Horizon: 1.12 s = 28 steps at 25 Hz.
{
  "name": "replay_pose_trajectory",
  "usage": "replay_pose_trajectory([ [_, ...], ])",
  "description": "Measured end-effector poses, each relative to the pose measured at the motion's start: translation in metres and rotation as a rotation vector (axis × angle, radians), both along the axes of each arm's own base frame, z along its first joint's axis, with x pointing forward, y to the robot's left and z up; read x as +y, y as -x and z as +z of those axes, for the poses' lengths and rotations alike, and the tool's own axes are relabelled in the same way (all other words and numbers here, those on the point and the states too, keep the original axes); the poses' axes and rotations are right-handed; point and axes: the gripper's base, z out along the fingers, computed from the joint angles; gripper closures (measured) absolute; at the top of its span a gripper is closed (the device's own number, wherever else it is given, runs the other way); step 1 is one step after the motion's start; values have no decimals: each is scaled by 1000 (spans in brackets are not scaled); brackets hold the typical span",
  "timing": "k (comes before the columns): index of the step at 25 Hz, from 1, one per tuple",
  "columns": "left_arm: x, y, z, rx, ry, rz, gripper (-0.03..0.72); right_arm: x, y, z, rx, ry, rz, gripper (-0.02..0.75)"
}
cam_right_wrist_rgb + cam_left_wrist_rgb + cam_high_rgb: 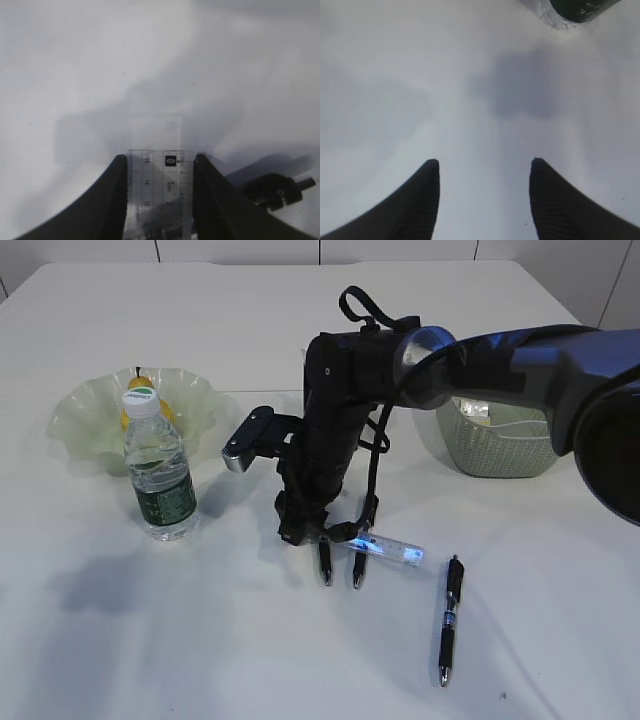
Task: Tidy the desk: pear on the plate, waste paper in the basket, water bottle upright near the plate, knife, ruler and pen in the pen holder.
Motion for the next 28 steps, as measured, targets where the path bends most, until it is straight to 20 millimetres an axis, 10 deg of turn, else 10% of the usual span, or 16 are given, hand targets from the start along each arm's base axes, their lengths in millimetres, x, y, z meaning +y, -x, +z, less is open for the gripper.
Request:
replay_pose_trajectory([
  [28,0,-1,-2,10,-1,-1,287,1,-11,48,-48,-32,-50,454],
])
